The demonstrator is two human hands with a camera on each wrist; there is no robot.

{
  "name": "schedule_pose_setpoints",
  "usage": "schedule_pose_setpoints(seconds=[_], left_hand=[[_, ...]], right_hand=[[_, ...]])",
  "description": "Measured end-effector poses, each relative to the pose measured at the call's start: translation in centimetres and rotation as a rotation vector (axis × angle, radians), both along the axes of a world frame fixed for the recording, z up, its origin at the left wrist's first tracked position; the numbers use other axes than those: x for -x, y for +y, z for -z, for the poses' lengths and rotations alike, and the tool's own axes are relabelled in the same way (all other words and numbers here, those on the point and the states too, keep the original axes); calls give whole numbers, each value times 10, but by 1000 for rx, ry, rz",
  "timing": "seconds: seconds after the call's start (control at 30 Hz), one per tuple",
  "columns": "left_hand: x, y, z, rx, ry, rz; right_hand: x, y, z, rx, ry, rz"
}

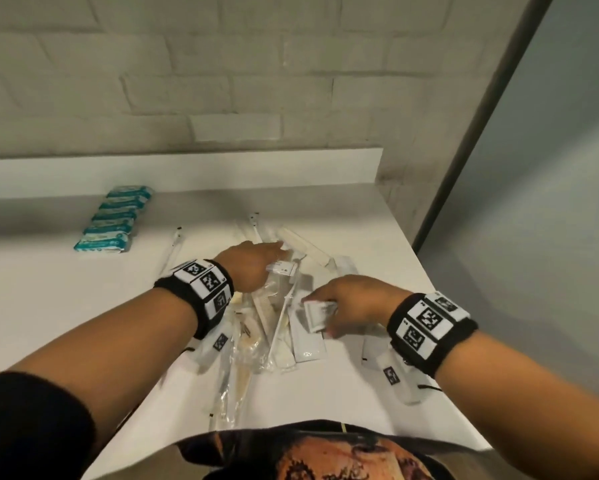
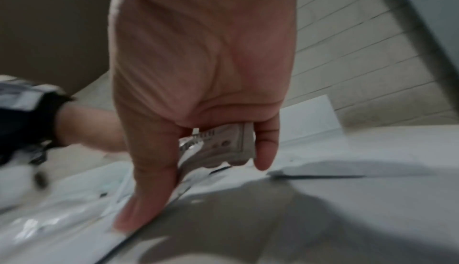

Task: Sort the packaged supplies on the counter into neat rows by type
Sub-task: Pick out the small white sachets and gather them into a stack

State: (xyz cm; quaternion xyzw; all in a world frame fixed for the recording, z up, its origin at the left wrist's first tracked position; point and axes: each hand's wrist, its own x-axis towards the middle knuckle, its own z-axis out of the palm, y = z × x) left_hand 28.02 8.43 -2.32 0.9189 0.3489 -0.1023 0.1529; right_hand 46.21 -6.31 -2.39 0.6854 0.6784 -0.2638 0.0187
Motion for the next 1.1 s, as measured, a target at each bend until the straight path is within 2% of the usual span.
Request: schedule_pose_setpoints(seconds=[0.07, 0.13, 0.23, 0.3, 0.4, 0.47, 0.57, 0.77, 0.87, 0.97, 1.1], left_hand=[[1, 10, -1, -14, 143, 35], [4, 14, -2, -44, 182, 42], [6, 16, -3, -49, 136, -3], [4, 23, -3, -50, 58, -45], [-10, 36, -3, -72, -95, -30], [-25, 41, -3, -41, -78, 29], [-39, 42, 0, -93, 84, 57], [-42, 50, 12, -132, 62, -21], [-52, 58, 17, -128, -7, 35], [-64, 62, 17, -130, 94, 114], [-74, 64, 10, -184, 211, 55]], right_hand=[[3, 2, 6, 6, -65, -69], [-3, 8, 5, -2, -115, -73], [-14, 16, -2, -19, -167, -55], [-10, 19, -5, -47, -104, -75], [10, 18, -8, -40, -42, -213], [20, 19, -3, -10, -78, -287], [10, 21, 5, -4, -96, -238], [-20, 22, -2, -68, -261, -185], [-20, 29, 2, -88, -218, -232], [-17, 38, 5, -82, -201, -245], [-16, 43, 1, 10, -272, -180]])
